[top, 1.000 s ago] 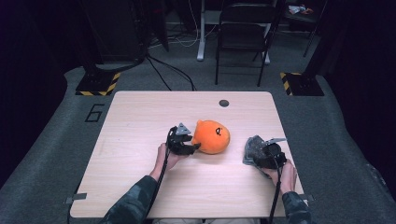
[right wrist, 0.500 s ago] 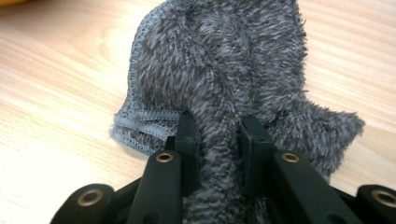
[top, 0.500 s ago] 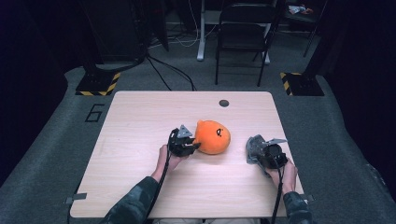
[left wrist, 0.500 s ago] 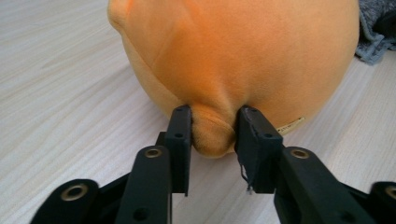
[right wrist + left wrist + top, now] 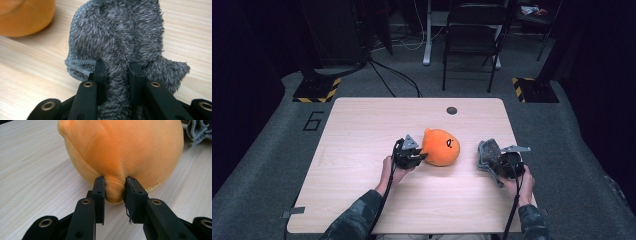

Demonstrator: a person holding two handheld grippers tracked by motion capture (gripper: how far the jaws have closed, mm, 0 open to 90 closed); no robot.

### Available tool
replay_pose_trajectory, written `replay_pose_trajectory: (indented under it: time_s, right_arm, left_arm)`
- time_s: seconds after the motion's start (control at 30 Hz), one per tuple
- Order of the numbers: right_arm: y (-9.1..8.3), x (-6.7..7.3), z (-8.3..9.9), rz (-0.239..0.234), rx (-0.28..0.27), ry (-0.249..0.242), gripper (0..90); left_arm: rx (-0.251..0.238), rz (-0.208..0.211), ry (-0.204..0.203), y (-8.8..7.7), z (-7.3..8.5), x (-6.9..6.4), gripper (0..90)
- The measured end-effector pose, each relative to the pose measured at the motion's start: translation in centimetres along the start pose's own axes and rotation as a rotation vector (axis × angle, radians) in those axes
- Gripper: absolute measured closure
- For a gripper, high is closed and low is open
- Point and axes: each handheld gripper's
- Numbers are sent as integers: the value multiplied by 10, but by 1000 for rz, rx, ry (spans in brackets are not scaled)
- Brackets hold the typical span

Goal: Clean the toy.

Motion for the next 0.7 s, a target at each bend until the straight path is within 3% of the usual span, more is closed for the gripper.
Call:
replay_pose_trajectory:
  time_s: [0.17,0.47,0.7]
  right_arm:
    - [-4,1,-2,-16,-9,2,724]
    - [-13,5,-13,-48,-47,13,721]
    - [-11,24,-23,-80,-57,-27,721]
  left_arm:
    - [-8,16,-2,-1,-2,-2,715]
    - [-21,5,5,-3,-3,-5,714]
    - [-27,0,4,-4,-1,-8,715]
Point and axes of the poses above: each handheld gripper's, and its own axes: y roughly forward along the jaws, z roughly out of its underside, x roughly to its left, and after that the axes turned 13 degrees about y, right-handed
